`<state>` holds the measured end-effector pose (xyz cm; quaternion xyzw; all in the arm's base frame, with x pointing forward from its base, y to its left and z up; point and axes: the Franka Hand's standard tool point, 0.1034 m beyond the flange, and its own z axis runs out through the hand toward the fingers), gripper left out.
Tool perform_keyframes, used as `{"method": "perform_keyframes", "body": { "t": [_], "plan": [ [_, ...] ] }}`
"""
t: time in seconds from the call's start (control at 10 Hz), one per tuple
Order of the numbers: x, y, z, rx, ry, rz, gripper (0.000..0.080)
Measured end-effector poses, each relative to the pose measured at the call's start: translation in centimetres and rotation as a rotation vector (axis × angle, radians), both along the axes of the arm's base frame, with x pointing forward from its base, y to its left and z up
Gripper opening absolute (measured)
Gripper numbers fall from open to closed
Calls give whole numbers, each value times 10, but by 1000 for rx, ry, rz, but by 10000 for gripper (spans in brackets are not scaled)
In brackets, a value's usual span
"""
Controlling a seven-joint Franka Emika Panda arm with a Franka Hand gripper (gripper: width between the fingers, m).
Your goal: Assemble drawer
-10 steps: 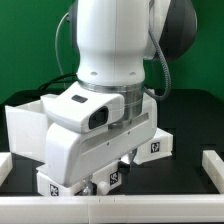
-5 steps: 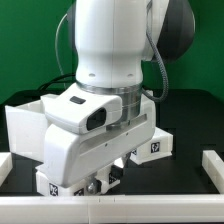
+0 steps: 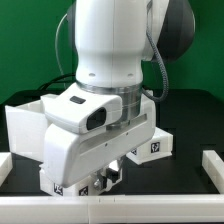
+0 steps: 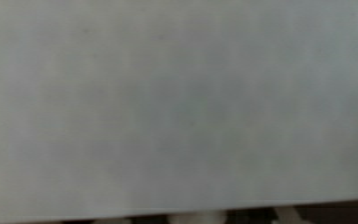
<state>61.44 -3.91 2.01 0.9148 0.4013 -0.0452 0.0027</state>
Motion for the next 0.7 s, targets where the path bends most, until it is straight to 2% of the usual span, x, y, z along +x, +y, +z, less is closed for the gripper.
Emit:
{"method": "perform_keyframes", "body": {
  "t": [0.1, 0.2, 0.5, 0.7],
  "plan": [
    [0, -2, 0, 1, -2, 22, 156],
    [0, -10, 0, 2, -9, 67, 156],
    [-5, -51, 0, 1, 0, 142, 156],
    [-6, -54, 0, 1, 0, 136, 156]
  ]
}}
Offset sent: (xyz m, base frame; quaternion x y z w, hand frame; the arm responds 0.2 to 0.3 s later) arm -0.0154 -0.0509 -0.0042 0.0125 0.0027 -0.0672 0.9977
